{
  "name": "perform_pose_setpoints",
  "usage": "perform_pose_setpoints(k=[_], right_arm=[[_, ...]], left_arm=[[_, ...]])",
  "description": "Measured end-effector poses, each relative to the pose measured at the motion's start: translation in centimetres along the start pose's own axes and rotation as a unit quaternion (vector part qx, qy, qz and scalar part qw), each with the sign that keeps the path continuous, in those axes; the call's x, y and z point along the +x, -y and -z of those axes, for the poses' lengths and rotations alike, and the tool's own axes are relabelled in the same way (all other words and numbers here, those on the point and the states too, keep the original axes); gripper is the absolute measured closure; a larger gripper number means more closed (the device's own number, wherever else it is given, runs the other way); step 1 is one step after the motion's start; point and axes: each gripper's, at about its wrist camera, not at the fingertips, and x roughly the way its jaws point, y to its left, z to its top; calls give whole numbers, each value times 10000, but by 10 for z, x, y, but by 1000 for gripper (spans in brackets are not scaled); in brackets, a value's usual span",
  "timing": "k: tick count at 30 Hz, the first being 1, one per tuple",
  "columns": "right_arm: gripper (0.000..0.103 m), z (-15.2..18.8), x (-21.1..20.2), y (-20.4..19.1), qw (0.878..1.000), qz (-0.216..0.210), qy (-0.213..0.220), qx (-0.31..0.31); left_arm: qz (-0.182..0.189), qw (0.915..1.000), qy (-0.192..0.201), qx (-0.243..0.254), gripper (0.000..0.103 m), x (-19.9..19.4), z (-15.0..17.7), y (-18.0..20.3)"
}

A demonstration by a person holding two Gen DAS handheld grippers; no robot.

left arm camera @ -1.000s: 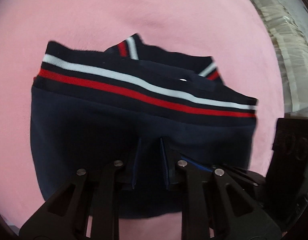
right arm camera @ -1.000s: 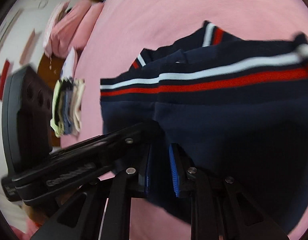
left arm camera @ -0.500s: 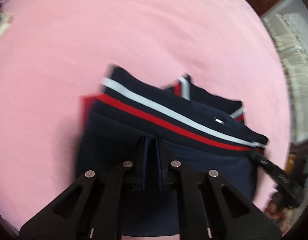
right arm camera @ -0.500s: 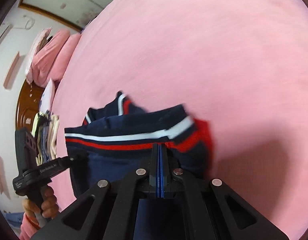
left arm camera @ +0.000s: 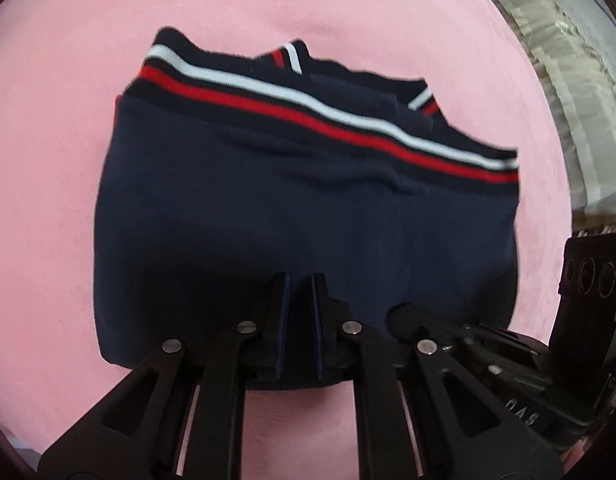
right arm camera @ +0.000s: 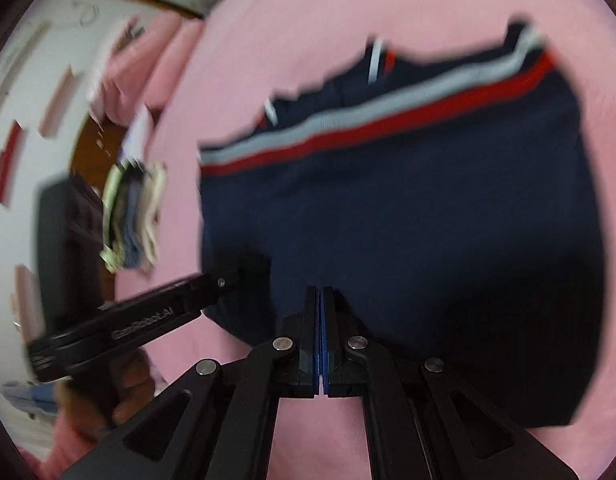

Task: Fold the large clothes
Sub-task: 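Lay the folded hem onto the collar and open both tools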

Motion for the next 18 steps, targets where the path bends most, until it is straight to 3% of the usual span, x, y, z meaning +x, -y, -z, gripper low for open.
perform_pose_setpoints(k=[3, 5, 7, 10, 11, 13, 16, 18], right_arm=[[103, 6, 3, 8, 9998, 29, 114, 149], [103, 5, -6, 22, 9988, 236, 236, 344], [103, 7, -24, 38, 9981, 124, 298, 533], [103, 13, -45, 46, 9978, 237, 434, 432], [103, 17, -55, 48, 9968, 447, 529, 391], [103, 19, -57, 56, 9890, 1252, 613, 505], [103, 29, -86, 91, 9782, 1544, 760, 1159], [103, 36, -104, 115, 9622, 1957, 822, 1710]], left_arm=[[-35, 9999, 68, 115, 95, 3, 4, 1], [158, 9998, 59, -60, 96, 2, 5, -8], [218, 9994, 81, -268, 96, -1, 8, -18], [-205, 9992, 166, -291, 96, -9, 12, -23], [-330, 9992, 153, -194, 96, -8, 14, -24], [-545, 9984, 133, -17, 96, -5, 21, -28], [-913, 9957, -52, 118, 96, 3, 31, -36], [-824, 9966, -8, -50, 96, -1, 36, -42]])
